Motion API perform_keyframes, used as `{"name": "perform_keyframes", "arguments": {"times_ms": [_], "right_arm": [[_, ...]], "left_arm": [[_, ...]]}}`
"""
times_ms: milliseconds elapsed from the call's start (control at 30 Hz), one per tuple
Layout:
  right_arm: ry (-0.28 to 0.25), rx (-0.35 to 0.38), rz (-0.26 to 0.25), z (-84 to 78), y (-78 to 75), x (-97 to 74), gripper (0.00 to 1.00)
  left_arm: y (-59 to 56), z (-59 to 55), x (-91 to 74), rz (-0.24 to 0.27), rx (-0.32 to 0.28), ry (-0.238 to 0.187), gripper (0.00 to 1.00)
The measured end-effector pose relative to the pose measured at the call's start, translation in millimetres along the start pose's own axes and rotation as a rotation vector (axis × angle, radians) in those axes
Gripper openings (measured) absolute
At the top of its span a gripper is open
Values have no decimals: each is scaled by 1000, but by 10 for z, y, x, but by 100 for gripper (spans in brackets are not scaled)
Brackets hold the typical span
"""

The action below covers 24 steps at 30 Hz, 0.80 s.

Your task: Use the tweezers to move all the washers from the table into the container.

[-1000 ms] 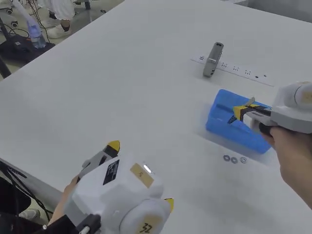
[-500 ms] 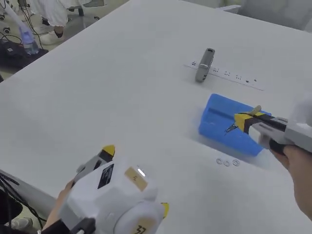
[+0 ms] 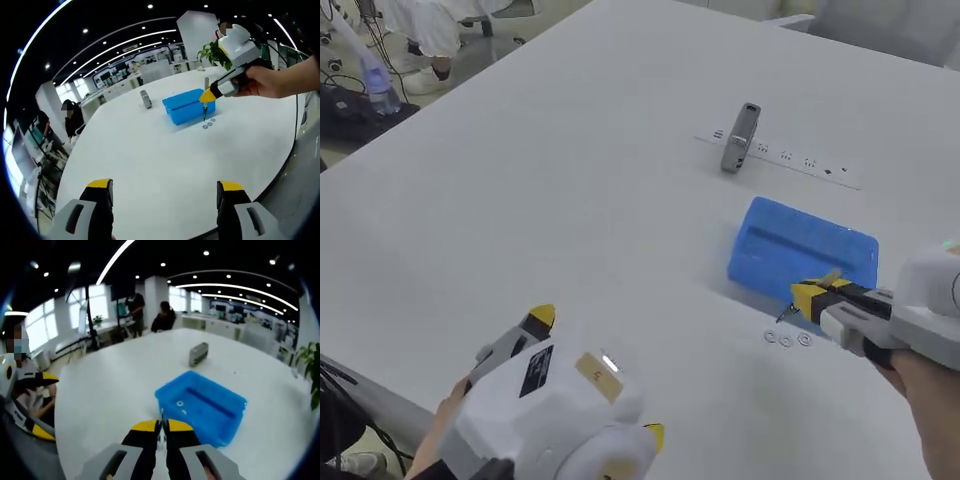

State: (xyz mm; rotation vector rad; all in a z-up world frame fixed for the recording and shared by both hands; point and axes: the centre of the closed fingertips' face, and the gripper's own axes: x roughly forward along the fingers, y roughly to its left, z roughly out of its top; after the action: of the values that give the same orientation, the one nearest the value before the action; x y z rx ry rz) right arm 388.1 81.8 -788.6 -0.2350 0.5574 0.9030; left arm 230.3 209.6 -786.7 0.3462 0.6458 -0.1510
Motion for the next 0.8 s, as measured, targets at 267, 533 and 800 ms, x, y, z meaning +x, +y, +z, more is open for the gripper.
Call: {"name": "perform_keyframes", "arguments": {"times_ms": [267,533,800], "right_arm": [[27,16,0,-108,-13,86,2],[30,-43,-10,-114,0,63,2],[35,-33,-16,-143,-24,67,1]], "left_arm": [[-4,-12,5,-1,3,6,87],[-7,-9,2,0,4,4,87],[-10,-7,0,0,4,5,87]]}}
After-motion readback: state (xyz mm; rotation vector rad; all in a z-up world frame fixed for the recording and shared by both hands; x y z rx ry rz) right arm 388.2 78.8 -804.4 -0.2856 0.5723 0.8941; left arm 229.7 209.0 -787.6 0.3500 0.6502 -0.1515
